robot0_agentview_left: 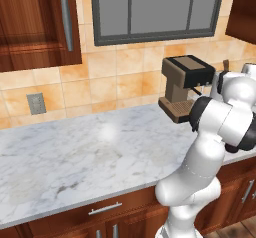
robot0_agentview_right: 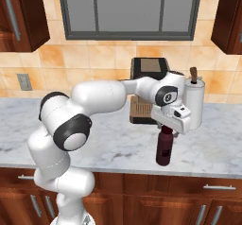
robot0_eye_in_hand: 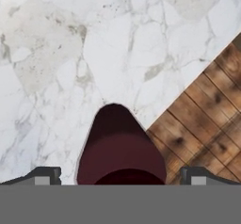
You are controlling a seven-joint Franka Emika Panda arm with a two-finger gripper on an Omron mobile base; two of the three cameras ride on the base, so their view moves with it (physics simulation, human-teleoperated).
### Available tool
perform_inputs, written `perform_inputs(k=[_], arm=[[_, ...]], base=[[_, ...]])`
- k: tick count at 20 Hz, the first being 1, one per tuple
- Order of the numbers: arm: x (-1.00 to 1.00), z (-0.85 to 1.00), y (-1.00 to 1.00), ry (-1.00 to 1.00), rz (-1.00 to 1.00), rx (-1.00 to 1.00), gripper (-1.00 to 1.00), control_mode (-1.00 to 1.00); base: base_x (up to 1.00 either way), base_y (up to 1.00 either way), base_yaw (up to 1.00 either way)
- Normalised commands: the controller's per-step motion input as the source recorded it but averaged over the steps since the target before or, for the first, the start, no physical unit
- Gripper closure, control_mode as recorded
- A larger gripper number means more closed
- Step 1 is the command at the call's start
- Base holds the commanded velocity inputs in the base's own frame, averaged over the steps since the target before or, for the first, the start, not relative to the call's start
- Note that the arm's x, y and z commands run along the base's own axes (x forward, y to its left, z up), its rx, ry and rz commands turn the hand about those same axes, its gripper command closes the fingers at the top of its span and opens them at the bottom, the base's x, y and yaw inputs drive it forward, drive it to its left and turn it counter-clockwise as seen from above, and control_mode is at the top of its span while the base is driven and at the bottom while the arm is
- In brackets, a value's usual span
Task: There is a wine glass and glass cup on the dining counter. Place the wine bottle next to the wine glass and the juice bottle next to the glass cup.
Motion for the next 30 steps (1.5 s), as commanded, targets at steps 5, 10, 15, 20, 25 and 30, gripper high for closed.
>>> perform_inputs(k=[5, 10, 15, 20, 25, 30], arm=[[0.02, -0.15, -0.03, 0.03, 0.0, 0.05, -1.0, -1.0], [0.0, -0.16, 0.0, 0.01, 0.0, 0.03, 1.0, -1.0], [0.0, -0.12, 0.02, 0.03, 0.0, 0.01, 1.0, -1.0], [-0.1, 0.0, 0.01, 0.0, 0.0, 0.0, 1.0, -1.0], [-0.16, 0.27, 0.05, -0.01, -0.01, 0.0, 1.0, -1.0], [-0.23, 0.48, 0.13, -0.06, -0.02, 0.0, 1.0, -1.0]], base=[[0.0, 0.0, 0.0], [0.0, 0.0, 0.0], [0.0, 0.0, 0.0], [0.0, 0.0, 0.0], [0.0, 0.0, 0.0], [0.0, 0.0, 0.0]])
